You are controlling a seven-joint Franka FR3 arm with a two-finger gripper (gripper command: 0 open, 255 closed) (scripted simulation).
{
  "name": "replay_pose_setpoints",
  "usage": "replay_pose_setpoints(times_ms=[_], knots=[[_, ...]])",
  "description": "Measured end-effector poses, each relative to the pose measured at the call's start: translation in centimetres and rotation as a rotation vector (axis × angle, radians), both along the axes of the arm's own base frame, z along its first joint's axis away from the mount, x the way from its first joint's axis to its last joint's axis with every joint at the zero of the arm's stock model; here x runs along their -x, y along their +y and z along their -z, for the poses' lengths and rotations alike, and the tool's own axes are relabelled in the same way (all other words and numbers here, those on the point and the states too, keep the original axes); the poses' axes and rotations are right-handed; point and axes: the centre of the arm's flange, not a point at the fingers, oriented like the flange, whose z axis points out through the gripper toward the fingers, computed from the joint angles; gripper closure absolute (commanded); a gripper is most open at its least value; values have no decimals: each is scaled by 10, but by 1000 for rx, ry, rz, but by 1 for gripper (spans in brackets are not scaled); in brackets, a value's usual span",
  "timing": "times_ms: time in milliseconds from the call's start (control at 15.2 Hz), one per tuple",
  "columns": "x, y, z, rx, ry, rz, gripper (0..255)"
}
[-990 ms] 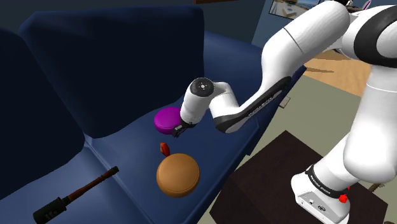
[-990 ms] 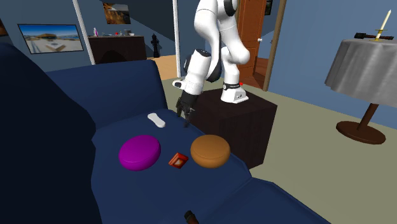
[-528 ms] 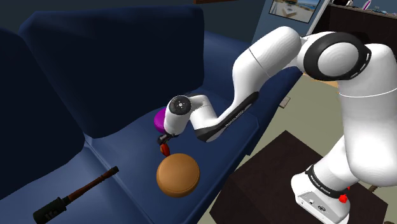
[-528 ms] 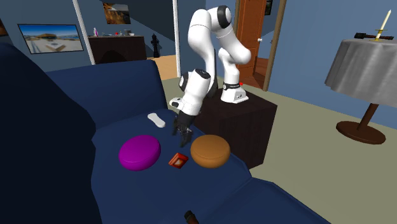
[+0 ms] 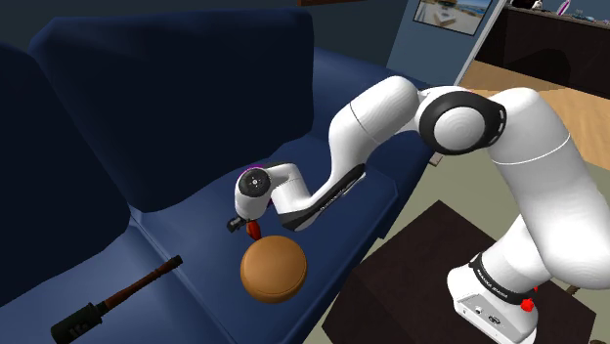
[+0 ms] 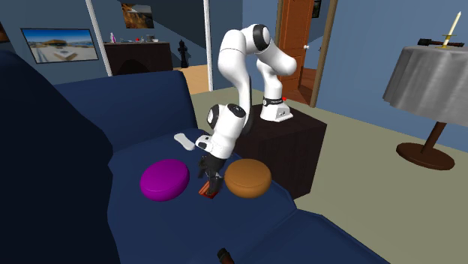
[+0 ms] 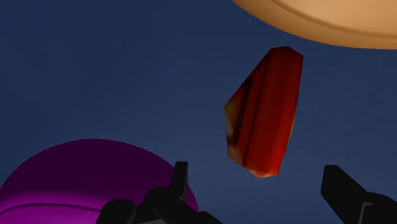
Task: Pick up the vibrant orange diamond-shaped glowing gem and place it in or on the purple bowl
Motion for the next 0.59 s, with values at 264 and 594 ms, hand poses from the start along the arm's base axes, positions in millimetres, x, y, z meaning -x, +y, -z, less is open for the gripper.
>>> replay_pose_setpoints(times_ms=[264,594], knots=[[-8,-2,21,1,0,0,0],[-10,-2,29,1,-1,0,0]])
